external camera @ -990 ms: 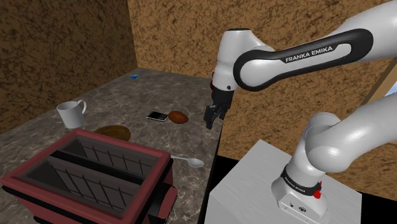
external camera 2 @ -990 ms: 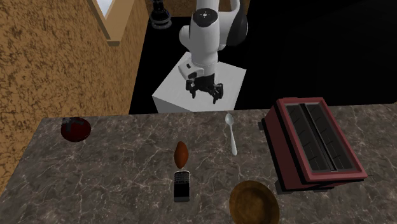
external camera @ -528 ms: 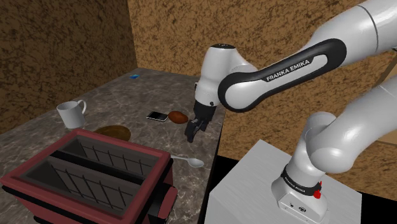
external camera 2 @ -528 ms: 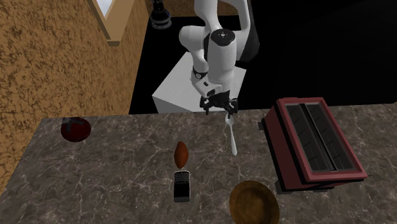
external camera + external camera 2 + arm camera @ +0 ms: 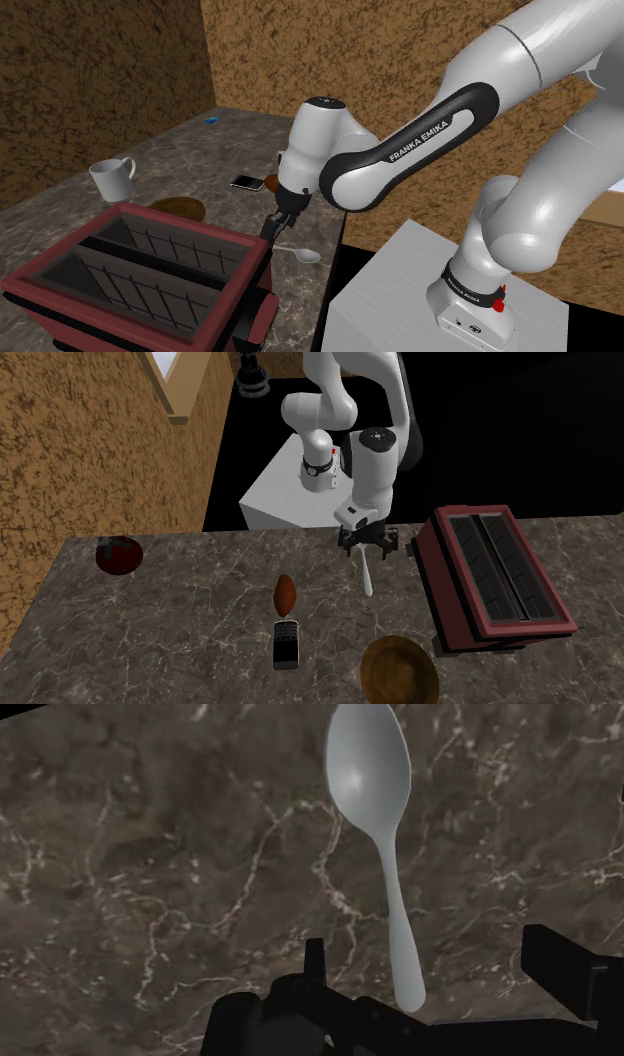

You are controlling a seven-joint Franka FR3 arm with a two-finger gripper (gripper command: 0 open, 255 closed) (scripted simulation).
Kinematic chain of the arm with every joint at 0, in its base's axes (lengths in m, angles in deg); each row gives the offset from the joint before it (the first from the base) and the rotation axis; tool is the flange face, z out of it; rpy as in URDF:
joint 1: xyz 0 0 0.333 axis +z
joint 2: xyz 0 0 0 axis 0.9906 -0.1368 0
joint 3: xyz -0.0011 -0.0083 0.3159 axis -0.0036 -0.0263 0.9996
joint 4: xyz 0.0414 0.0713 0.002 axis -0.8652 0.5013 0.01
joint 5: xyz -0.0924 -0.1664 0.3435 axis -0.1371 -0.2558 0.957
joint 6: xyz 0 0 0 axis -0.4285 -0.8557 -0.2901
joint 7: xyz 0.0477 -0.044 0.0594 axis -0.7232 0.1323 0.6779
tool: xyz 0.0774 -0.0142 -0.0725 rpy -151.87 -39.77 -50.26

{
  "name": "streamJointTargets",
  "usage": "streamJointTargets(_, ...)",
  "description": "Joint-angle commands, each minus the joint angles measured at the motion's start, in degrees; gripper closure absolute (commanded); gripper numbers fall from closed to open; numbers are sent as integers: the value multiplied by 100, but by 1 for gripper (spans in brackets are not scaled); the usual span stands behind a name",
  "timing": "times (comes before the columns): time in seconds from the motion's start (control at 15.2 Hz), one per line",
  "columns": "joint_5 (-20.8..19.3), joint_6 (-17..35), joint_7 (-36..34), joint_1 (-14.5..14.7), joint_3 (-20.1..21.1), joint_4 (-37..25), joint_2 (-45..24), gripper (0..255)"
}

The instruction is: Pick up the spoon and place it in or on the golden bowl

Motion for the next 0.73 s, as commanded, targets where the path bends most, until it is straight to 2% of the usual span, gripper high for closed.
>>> streamJointTargets(0.0,-54,219,-50,-13,53,24,-177,0)
streamJointTargets(0.33,-253,622,-193,-84,137,33,-583,0)
streamJointTargets(0.66,-254,622,-193,-82,136,33,-583,0)
